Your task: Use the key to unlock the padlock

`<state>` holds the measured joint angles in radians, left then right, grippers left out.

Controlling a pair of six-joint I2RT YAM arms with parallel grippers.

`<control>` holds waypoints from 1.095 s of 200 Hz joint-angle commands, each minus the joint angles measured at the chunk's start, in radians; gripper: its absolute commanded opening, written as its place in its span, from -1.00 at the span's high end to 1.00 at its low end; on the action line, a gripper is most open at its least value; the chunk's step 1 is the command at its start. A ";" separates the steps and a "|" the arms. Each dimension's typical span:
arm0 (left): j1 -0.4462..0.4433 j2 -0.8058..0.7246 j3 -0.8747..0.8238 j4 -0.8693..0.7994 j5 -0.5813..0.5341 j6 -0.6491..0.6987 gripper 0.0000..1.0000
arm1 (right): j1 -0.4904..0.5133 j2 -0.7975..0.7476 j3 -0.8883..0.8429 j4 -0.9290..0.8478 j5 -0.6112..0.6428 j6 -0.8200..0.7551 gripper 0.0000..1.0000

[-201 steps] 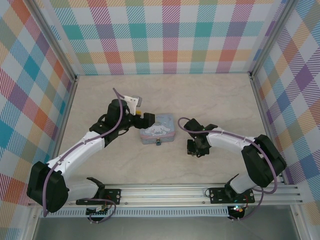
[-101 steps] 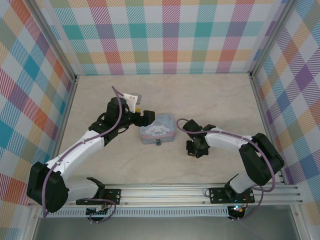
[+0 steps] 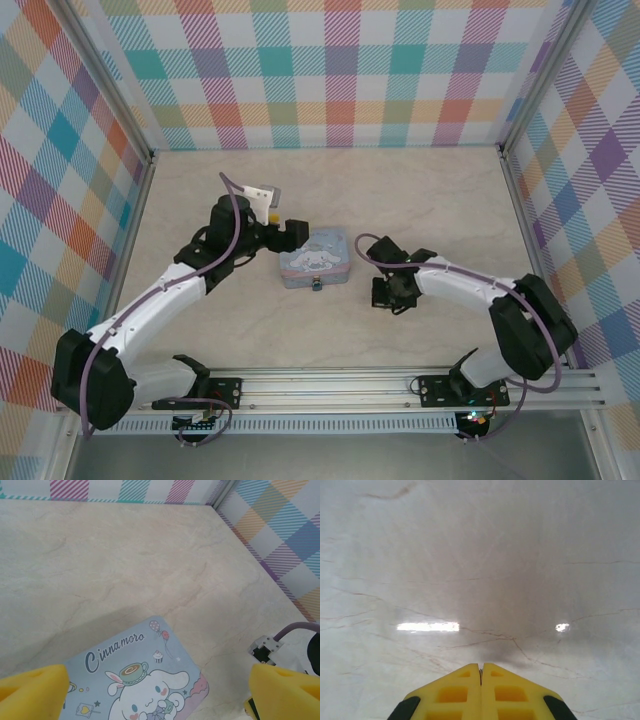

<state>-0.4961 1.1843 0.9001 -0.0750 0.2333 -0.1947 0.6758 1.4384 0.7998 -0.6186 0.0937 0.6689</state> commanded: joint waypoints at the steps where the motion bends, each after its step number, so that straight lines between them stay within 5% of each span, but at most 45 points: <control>1: -0.010 -0.057 -0.015 0.058 0.059 -0.010 -0.86 | 0.007 -0.100 0.022 0.028 -0.002 0.003 1.00; 58: -0.084 -0.142 -0.122 0.268 0.148 0.004 -0.84 | 0.005 -0.419 -0.011 0.334 -0.072 0.247 1.00; 90: -0.190 -0.127 -0.191 0.429 0.102 0.106 -0.82 | 0.004 -0.519 -0.067 0.574 -0.061 0.473 0.98; 145: -0.312 -0.028 -0.217 0.620 0.031 0.176 -0.78 | -0.002 -0.548 -0.149 0.839 -0.092 0.805 0.99; 219: -0.345 0.108 -0.126 0.637 0.055 0.203 -0.39 | -0.002 -0.541 -0.152 0.886 -0.150 0.882 0.99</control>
<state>-0.8215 1.2713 0.7238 0.5034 0.2783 -0.0093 0.6746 0.9020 0.6540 0.2050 -0.0311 1.5070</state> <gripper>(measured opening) 0.711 0.057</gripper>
